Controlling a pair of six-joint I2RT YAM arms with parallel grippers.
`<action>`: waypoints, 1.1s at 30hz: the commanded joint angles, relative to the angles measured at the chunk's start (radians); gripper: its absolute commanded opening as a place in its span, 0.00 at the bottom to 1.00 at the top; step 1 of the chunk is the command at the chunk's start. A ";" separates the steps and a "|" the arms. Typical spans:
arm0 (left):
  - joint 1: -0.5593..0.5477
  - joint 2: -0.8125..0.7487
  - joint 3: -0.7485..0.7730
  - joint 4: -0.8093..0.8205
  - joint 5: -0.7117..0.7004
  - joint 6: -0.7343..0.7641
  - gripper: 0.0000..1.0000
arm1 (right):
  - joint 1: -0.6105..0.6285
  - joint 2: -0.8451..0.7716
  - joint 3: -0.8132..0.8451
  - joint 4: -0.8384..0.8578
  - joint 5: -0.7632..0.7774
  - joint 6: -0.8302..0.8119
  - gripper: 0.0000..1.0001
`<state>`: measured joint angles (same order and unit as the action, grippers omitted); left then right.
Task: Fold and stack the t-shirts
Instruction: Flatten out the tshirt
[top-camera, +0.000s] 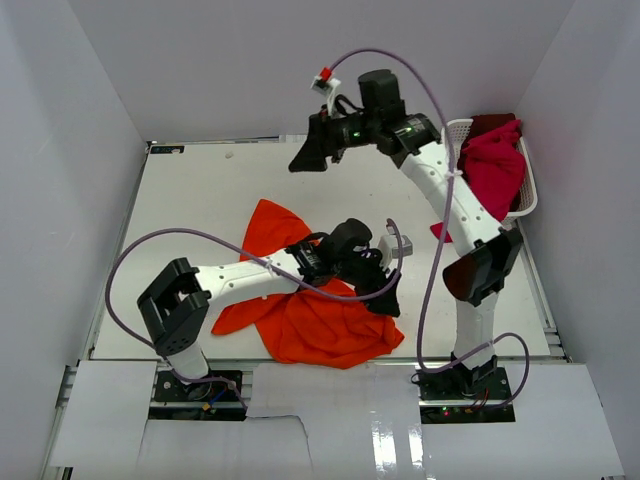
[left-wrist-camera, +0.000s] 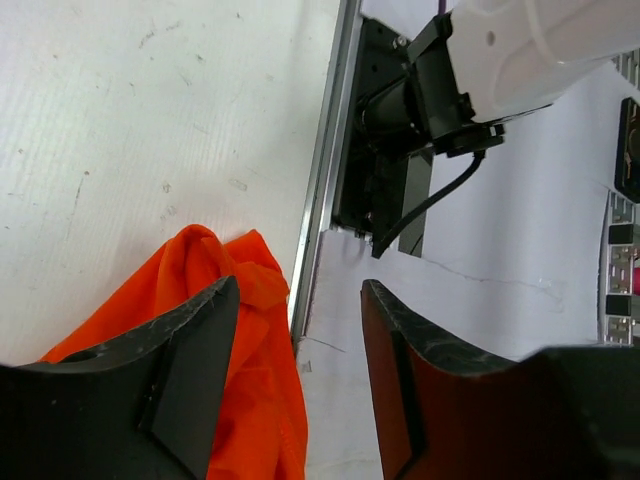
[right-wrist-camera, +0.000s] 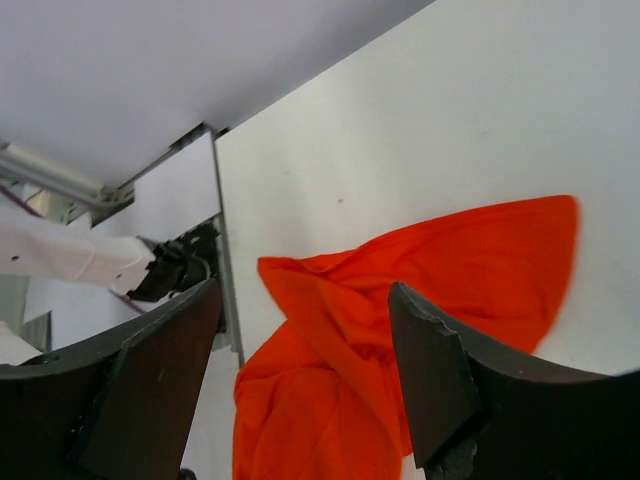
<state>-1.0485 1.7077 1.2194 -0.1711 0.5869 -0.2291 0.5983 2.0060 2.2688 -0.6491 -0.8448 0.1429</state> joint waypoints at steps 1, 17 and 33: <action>0.031 -0.140 -0.024 0.038 0.030 -0.012 0.63 | -0.086 -0.147 -0.040 0.092 0.122 0.029 0.75; 0.396 -0.503 -0.084 -0.166 -0.062 -0.059 0.88 | -0.152 -0.458 -0.460 -0.151 0.485 -0.062 0.79; 0.938 -0.530 -0.139 -0.341 0.119 -0.075 0.88 | -0.035 -0.895 -1.167 -0.265 0.601 0.068 0.77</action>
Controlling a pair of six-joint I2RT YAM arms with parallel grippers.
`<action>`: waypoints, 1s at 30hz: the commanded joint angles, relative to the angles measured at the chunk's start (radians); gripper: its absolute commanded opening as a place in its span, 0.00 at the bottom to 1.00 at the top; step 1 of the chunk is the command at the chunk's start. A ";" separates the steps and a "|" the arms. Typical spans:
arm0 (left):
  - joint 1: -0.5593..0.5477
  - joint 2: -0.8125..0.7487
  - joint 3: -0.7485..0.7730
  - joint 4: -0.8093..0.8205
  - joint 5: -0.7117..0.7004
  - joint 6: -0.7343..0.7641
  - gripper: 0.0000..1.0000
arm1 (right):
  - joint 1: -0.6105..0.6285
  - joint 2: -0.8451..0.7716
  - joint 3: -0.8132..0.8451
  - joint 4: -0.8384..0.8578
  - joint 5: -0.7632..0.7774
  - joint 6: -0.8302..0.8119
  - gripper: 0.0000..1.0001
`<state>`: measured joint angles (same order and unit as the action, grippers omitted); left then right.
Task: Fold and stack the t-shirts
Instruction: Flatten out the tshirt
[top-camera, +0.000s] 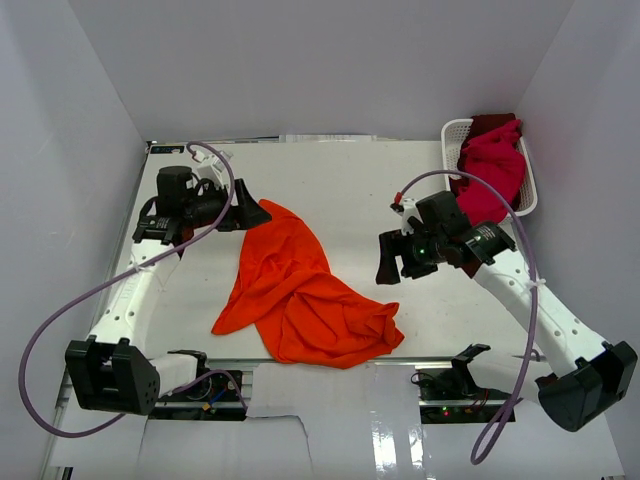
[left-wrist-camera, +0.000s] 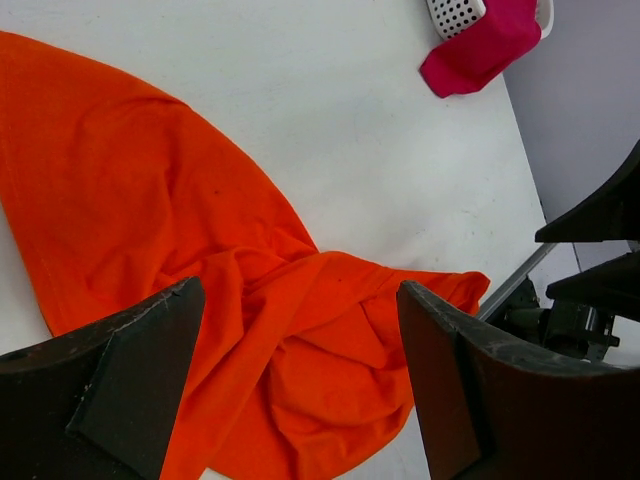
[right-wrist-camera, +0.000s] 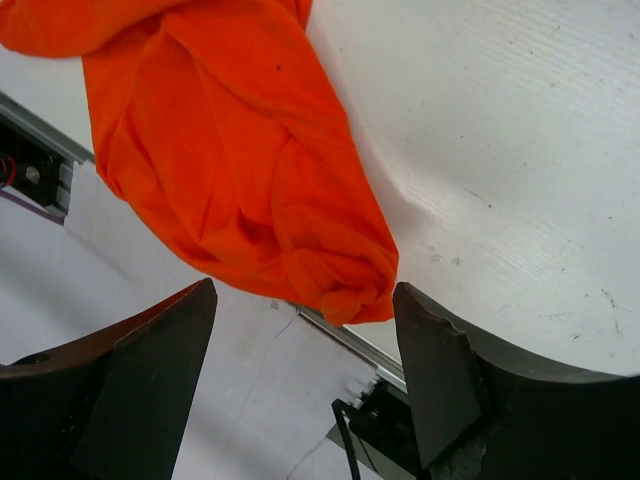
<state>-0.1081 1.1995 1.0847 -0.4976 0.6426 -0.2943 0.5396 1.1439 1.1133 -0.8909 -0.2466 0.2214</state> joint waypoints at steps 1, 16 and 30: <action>-0.002 -0.032 -0.011 -0.006 0.046 -0.017 0.88 | 0.036 -0.036 -0.013 -0.045 -0.008 -0.030 0.77; 0.068 -0.078 -0.068 -0.012 -0.084 -0.103 0.91 | 0.457 0.065 0.080 -0.089 0.372 0.145 0.71; 0.087 -0.090 -0.097 -0.006 -0.087 -0.098 0.91 | 0.717 0.223 -0.018 -0.091 0.680 0.409 0.58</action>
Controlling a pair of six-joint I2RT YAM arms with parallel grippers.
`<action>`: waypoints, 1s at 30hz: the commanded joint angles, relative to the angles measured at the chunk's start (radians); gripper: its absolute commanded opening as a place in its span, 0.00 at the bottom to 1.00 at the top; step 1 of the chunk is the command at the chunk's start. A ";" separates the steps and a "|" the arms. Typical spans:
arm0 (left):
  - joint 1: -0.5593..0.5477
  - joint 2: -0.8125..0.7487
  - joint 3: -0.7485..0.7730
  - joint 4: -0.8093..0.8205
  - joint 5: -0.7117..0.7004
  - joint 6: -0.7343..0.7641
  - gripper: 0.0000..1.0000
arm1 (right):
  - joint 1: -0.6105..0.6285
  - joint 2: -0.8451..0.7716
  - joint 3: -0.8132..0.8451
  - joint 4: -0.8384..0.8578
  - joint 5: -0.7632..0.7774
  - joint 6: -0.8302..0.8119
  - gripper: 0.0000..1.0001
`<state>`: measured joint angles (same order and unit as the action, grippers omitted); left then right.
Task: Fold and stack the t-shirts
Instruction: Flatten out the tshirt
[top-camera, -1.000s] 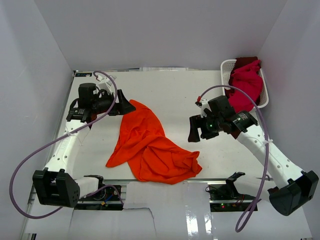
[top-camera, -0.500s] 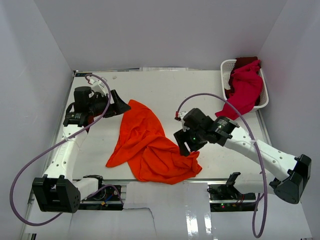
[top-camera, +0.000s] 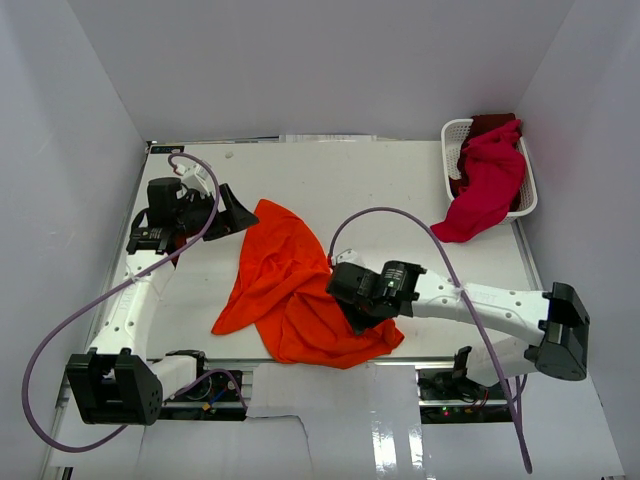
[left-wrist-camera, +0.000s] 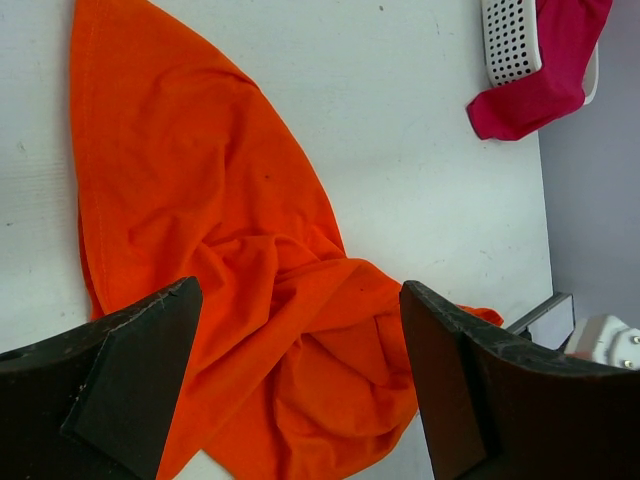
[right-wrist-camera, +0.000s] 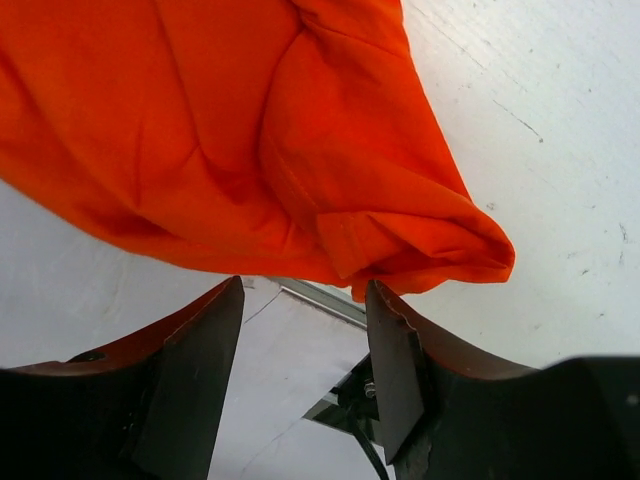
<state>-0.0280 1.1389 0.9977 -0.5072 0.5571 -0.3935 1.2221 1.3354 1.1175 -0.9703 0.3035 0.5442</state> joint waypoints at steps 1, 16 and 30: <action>0.007 -0.030 -0.010 0.004 0.000 0.001 0.91 | 0.042 0.044 -0.033 -0.013 0.147 0.097 0.58; 0.011 -0.019 -0.024 0.021 0.024 0.001 0.91 | 0.063 0.159 -0.085 0.021 0.229 0.114 0.57; 0.020 -0.025 -0.042 0.019 0.033 0.012 0.92 | 0.082 0.222 -0.041 0.041 0.224 0.086 0.52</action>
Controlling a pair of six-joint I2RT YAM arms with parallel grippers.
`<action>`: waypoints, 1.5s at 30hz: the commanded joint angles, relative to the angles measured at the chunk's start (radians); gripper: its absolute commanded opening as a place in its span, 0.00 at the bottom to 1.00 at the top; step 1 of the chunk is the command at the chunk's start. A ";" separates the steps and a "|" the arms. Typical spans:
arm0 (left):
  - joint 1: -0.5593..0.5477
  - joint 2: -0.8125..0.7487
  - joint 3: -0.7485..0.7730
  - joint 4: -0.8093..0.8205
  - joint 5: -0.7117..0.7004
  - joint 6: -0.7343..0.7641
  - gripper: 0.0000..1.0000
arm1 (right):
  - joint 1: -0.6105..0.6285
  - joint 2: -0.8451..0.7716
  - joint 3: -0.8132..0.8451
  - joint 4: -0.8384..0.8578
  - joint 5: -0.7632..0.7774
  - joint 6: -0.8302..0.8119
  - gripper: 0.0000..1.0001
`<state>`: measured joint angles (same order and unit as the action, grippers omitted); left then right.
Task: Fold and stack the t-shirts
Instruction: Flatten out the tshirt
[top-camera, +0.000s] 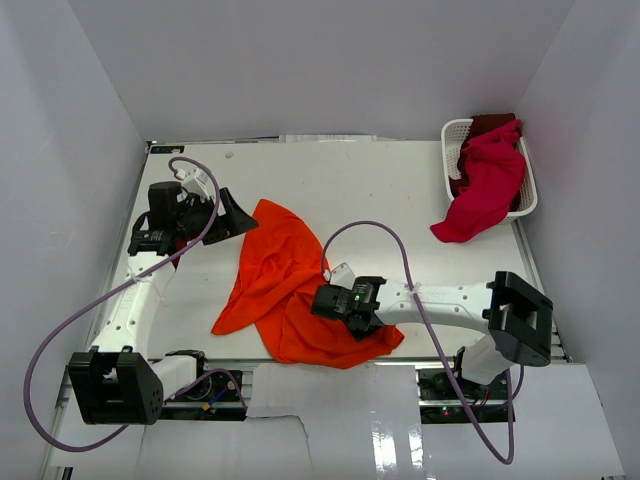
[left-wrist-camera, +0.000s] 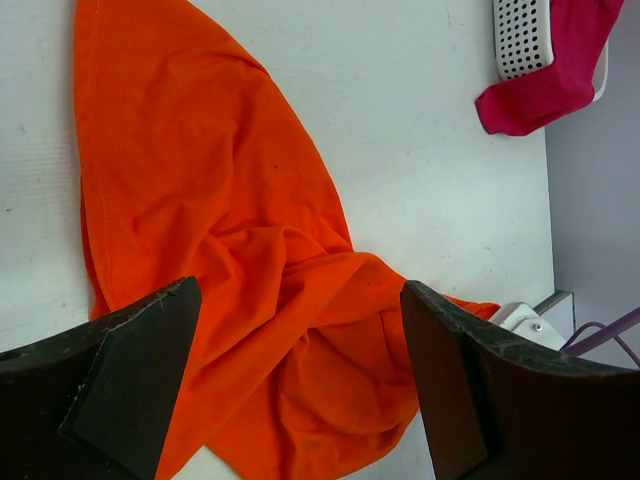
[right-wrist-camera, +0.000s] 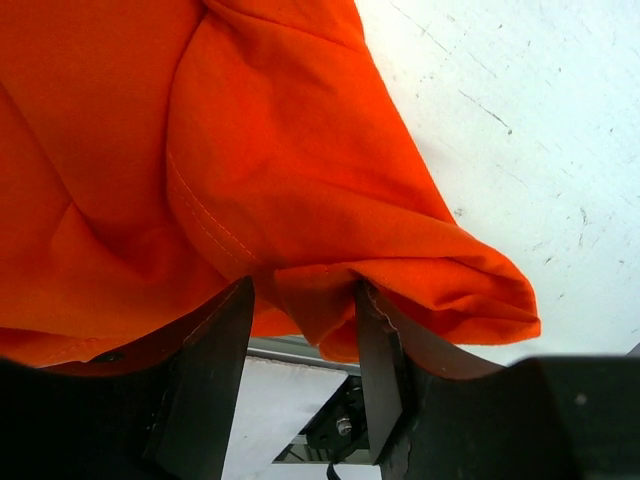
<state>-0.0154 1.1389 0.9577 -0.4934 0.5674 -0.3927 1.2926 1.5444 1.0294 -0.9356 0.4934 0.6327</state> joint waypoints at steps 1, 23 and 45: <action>0.008 -0.025 -0.002 0.006 0.025 0.011 0.92 | 0.011 0.022 0.052 0.001 0.039 -0.001 0.51; 0.014 -0.030 -0.016 0.004 0.043 0.026 0.92 | 0.011 0.103 0.086 -0.068 0.135 0.025 0.36; 0.074 -0.068 -0.051 -0.008 0.000 0.012 0.93 | -0.223 -0.062 0.185 -0.003 0.079 -0.119 0.08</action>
<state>0.0448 1.1133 0.9176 -0.4995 0.5781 -0.3767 1.1336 1.5417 1.1694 -0.9871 0.5980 0.5877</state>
